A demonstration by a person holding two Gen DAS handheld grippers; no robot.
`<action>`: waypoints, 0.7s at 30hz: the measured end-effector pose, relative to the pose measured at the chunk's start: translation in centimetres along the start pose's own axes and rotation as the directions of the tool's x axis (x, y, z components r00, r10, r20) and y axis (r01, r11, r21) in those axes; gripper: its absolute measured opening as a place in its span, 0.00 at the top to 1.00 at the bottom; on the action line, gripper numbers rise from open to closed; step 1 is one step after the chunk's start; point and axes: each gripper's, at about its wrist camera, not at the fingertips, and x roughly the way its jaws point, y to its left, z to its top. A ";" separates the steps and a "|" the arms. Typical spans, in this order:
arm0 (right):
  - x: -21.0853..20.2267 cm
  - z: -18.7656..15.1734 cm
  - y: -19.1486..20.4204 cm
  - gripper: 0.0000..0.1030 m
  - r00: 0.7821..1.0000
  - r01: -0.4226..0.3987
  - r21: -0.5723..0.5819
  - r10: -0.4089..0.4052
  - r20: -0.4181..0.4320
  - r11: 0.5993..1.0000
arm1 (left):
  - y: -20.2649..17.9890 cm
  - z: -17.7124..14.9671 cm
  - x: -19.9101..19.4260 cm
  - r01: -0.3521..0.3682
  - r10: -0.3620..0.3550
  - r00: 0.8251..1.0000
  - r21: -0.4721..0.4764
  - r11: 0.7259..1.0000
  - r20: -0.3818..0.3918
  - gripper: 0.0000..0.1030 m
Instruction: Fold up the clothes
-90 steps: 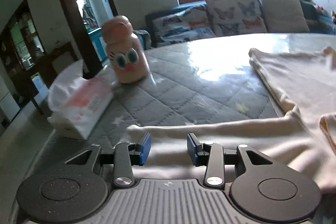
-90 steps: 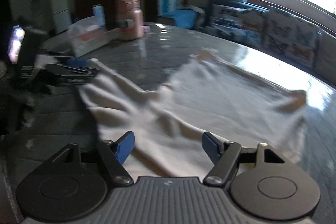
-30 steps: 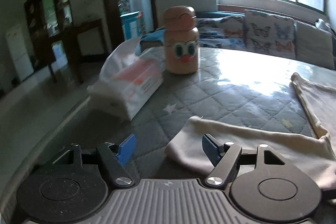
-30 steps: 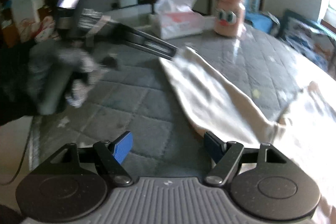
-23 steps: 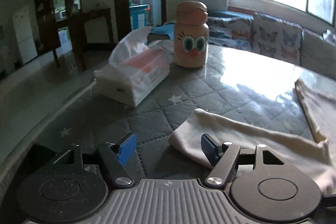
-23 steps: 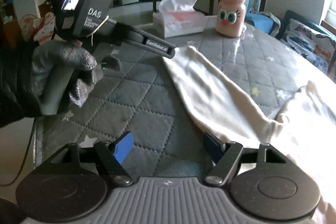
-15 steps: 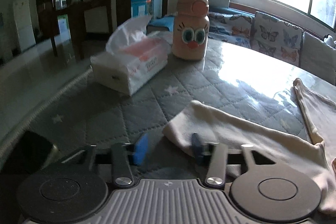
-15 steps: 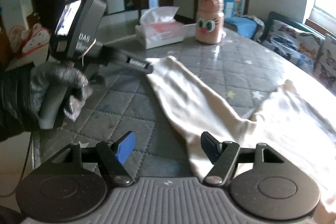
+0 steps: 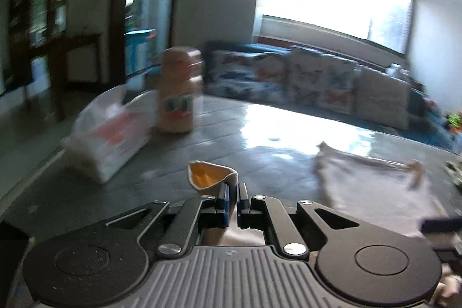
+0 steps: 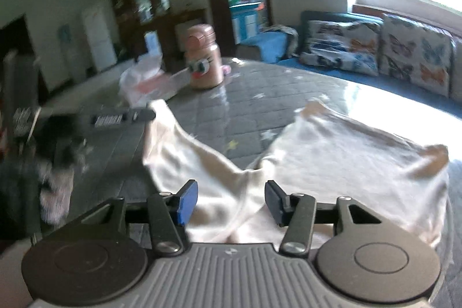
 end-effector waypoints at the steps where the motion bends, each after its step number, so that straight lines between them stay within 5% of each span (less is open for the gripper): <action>1: -0.2 0.1 -0.7 0.51 1.000 -0.005 0.036 0.004 0.007 0.999 | -1.0 0.0 -0.3 0.026 -0.026 1.000 0.019 0.999 0.006 0.95; 9: 0.8 0.4 -5.7 0.51 0.991 -0.130 0.314 0.129 0.023 0.941 | -7.8 -2.8 -1.2 0.199 -0.192 0.980 0.141 0.970 -0.057 0.95; 21: 4.9 -1.7 -7.2 0.49 0.955 -0.218 0.530 0.292 -0.058 0.819 | -11.1 -5.5 -1.7 0.261 -0.246 0.965 0.239 0.935 -0.090 0.95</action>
